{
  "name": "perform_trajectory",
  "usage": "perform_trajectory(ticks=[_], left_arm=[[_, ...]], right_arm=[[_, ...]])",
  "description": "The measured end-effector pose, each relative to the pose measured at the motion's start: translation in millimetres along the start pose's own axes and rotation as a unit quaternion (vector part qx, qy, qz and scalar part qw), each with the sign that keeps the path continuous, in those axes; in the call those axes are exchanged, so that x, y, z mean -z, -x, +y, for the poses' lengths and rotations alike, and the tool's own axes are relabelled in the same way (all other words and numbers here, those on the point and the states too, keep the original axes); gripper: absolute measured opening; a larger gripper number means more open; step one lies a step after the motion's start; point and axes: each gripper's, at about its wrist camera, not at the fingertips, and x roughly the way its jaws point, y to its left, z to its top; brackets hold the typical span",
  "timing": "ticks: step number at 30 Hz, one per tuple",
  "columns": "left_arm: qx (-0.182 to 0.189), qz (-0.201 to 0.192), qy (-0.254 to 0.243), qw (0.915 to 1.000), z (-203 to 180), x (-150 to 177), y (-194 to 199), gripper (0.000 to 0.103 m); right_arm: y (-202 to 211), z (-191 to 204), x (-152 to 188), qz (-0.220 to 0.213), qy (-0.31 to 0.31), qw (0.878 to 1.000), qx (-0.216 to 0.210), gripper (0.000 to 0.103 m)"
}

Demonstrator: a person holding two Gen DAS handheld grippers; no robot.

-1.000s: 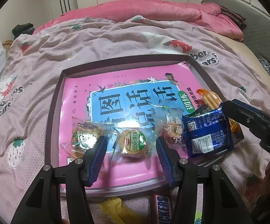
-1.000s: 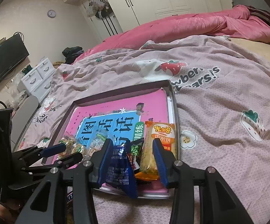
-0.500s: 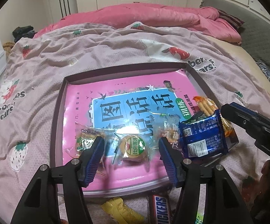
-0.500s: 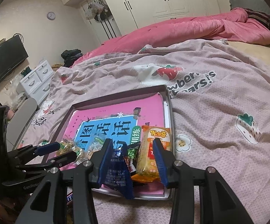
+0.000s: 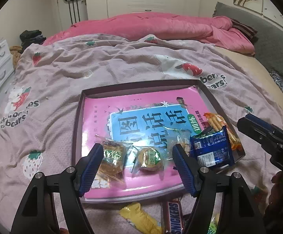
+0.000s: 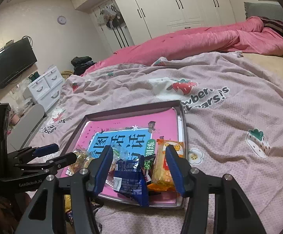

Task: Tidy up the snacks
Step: 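Withdraw both open tools from the tray toward the snacks on the bedspread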

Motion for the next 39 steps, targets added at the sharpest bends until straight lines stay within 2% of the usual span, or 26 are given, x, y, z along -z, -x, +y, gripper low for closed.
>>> perform_trajectory(ticks=[12,17,32,39], left_arm=[[0.003,-0.011,0.003,0.9999,6,4,25,0.075],[0.002,-0.016,-0.003,0.9999,3,6,34,0.076],[0.013,-0.023,-0.011,0.9996,-3,13,56,0.077],[0.015,-0.023,0.0,0.9996,7,18,68,0.077]], right_arm=[[28,10,4,-0.017,0.018,1.0,-0.001,0.057],[41,14,8,-0.023,0.022,0.999,-0.001,0.062],[65,28,27,-0.016,0.042,0.999,0.005,0.067],[73,34,36,-0.011,0.043,0.999,0.004,0.068]])
